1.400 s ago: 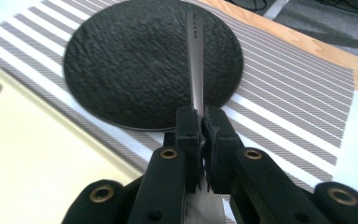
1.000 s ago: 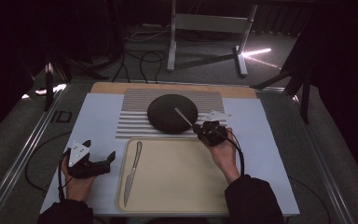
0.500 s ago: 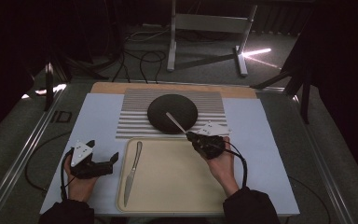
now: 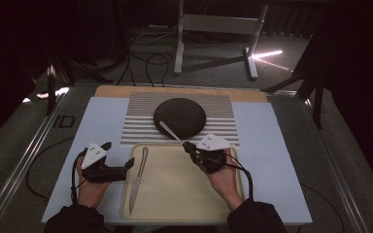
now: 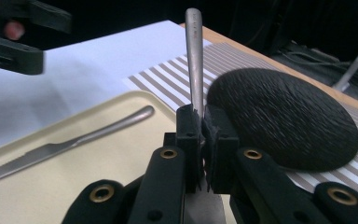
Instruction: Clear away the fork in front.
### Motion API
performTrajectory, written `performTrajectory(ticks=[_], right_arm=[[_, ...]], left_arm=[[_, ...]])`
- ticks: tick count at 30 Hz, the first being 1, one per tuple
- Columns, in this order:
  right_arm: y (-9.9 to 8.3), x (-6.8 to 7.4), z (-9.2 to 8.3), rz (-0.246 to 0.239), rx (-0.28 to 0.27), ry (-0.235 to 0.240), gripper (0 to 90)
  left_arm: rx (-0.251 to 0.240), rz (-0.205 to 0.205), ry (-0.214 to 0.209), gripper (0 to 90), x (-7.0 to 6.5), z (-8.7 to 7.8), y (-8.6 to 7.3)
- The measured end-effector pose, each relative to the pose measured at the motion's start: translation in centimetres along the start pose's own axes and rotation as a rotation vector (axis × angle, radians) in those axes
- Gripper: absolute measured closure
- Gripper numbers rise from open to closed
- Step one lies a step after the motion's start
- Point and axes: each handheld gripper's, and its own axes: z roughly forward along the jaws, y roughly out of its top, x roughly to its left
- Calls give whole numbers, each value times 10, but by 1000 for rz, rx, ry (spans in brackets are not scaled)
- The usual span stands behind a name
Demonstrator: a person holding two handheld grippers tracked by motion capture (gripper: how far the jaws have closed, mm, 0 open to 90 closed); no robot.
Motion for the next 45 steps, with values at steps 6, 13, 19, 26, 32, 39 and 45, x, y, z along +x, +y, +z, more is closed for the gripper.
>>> performTrajectory(ticks=[6,13,19,26,32,39,45], right_arm=[[2,9,4,-17,-20,18,858],[2,21,5,-41,-45,30,858],[1,28,5,-67,-59,36,858],[0,35,7,-86,-64,47,858],[-1,39,10,-94,-65,49,858],[-2,44,11,-117,-67,27,858],[-4,46,13,-131,-61,20,859]], left_arm=[[-12,-9,-36,2,-5,5,8],[-36,-44,-113,16,-15,14,24],[-37,-88,-186,74,-24,26,34],[-60,-160,-253,249,-32,39,42],[-68,-183,-307,477,-39,45,45],[-76,-197,-391,711,-45,51,45],[-88,-223,-439,797,-46,51,46]])
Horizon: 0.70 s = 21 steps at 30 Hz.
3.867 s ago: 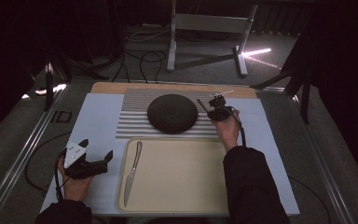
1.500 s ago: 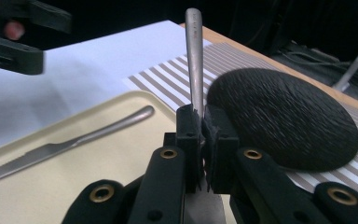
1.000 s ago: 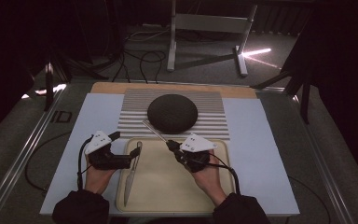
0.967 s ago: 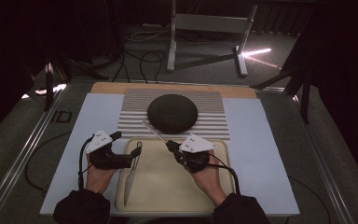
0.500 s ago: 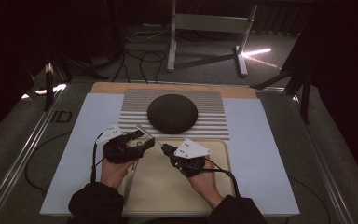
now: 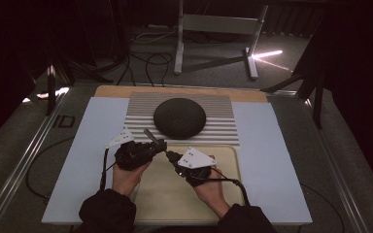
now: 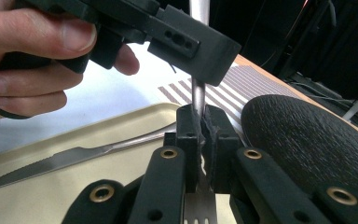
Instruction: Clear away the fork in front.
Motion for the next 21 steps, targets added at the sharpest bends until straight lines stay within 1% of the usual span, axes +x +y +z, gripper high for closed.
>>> performTrajectory(ticks=[1,2,3,4,5,6,8,9,11,12,13,15,16,17,18,19,20,21], right_arm=[[0,1,1,9,-3,3,866],[-1,1,2,6,-1,-2,899],[0,1,3,20,-1,16,893],[0,0,4,24,-2,18,843],[0,0,4,24,-2,18,843],[0,0,4,29,9,30,793],[-1,-1,5,28,16,34,736],[-1,-1,5,28,16,34,736],[-1,-2,5,34,20,45,657],[-1,-3,5,37,17,40,558],[0,-4,5,46,21,40,522],[0,-6,4,67,27,28,427],[1,-7,5,80,39,28,385],[1,-7,5,80,39,28,385],[1,-8,5,94,49,30,363],[0,-11,5,93,67,16,238],[-1,-12,6,96,88,-2,174],[-1,-12,6,96,88,-2,174]], left_arm=[[-5,-15,-26,863,1,0,0],[1,-5,-17,863,-1,0,0],[1,-5,-17,871,-1,0,0],[2,-4,-6,872,-2,0,-1],[2,-4,-6,873,-2,0,-1],[6,5,4,874,-2,-1,-1],[9,18,29,875,-3,-2,0],[9,18,29,875,-3,-2,0],[11,28,50,875,-3,-4,2],[9,31,64,875,-3,-6,2],[9,31,64,875,-3,-6,2],[14,37,78,875,-2,-8,3],[19,44,93,875,-1,-10,4],[19,44,93,875,-1,-10,4],[21,49,99,875,-1,-11,4],[26,52,102,874,0,-13,3],[26,52,102,875,0,-13,3],[32,53,108,875,1,-14,3]])
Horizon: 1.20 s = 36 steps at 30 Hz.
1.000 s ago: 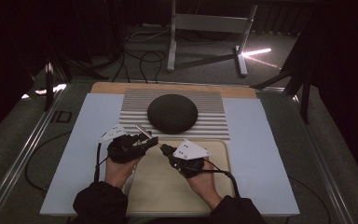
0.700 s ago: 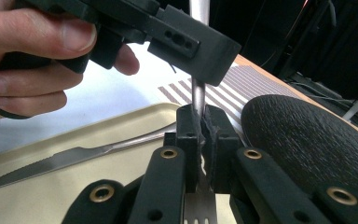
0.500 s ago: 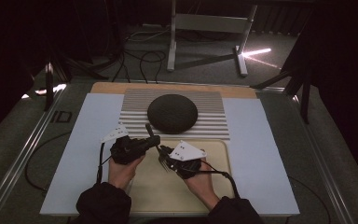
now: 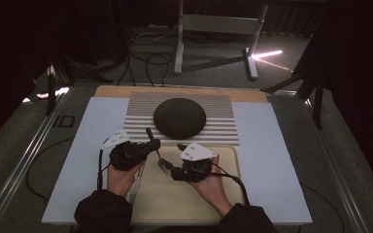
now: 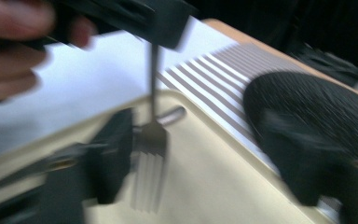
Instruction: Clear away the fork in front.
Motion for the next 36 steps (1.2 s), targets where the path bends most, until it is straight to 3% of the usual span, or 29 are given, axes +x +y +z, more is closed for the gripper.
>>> performTrajectory(ticks=[4,7,13,19,24,27,36], right_arm=[[-6,-11,-5,19,47,-42,93],[-6,-14,-10,25,54,-60,87],[-11,-32,-38,10,55,-150,97],[-39,-59,-65,101,25,-223,101],[-56,-67,-81,113,20,-251,99],[-67,-73,-95,130,-12,-284,99],[-91,-83,-113,171,-55,-345,99]], left_arm=[[12,-6,11,875,5,-4,-3],[16,-5,21,875,6,-4,-4],[32,-18,30,875,9,-5,-5],[43,-29,35,875,12,-5,-6],[57,-34,33,875,14,-4,-6],[72,-36,29,875,15,-4,-6],[104,-36,28,875,15,-2,-9]])
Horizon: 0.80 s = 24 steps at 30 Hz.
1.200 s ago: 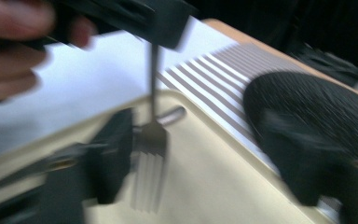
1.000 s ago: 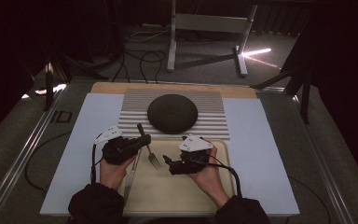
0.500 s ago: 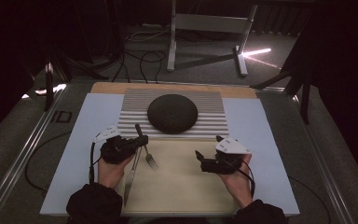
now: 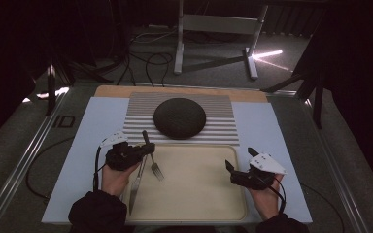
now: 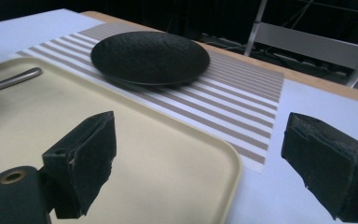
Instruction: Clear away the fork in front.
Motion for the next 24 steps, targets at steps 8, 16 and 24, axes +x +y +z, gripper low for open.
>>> performTrajectory(ticks=[8,16,24], right_arm=[[-13,-15,1,59,-2,-29,99],[-17,-20,0,74,5,-45,100],[-17,-19,0,75,3,-49,100]], left_arm=[[56,35,-24,874,-1,-2,-2],[96,-21,-31,873,7,-4,-9],[135,-47,-46,856,19,-1,-19]])
